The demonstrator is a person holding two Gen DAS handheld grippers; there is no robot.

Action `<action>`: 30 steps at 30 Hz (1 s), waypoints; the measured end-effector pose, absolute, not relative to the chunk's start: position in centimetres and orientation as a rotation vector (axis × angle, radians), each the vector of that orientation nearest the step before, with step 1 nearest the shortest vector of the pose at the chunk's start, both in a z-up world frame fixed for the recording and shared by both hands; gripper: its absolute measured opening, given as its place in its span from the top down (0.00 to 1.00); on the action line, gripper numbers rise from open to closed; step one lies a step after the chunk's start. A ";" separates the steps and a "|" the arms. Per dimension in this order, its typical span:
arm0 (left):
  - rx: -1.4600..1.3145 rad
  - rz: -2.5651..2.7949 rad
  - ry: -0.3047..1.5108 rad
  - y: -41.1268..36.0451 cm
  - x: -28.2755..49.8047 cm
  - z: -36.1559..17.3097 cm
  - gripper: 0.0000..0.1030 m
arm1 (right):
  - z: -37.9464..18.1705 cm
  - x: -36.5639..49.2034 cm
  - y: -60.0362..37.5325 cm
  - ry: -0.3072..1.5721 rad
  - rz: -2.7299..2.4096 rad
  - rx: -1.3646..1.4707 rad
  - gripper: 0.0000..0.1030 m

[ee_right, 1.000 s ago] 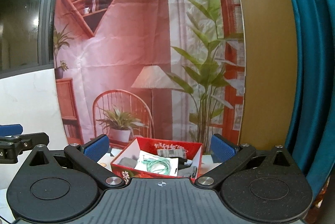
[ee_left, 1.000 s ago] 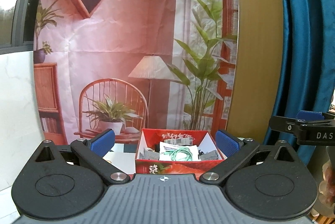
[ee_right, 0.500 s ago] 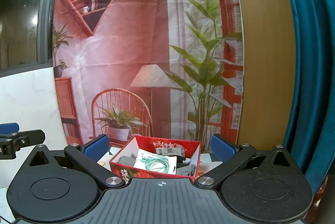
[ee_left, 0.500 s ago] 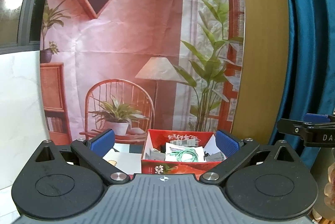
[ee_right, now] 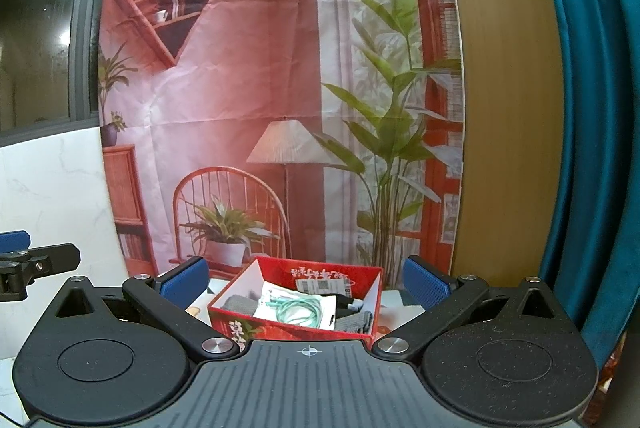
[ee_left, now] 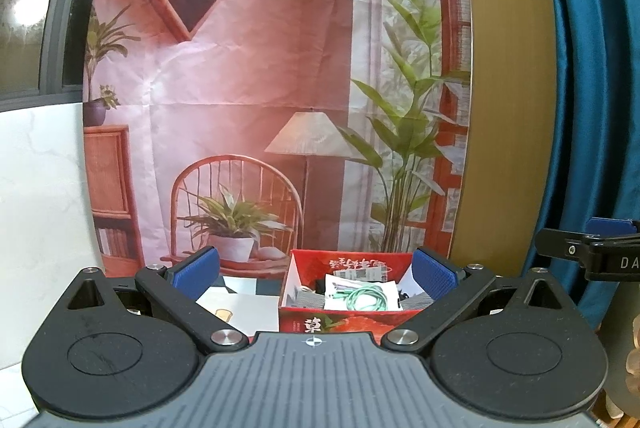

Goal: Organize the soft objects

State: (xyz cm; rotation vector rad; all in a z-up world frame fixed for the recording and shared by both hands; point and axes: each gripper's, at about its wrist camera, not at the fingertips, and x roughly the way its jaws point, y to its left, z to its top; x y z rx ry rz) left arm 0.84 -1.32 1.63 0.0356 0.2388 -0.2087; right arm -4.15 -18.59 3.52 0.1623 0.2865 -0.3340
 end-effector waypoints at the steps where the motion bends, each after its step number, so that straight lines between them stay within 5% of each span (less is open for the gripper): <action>1: 0.036 -0.208 0.238 -1.3 0.8 1.7 0.00 | 3.5 -4.1 -18.6 0.287 -0.334 0.163 0.00; 30: 0.028 -0.202 0.244 -1.1 0.7 1.6 0.00 | 3.2 -4.3 -18.8 0.291 -0.336 0.162 0.00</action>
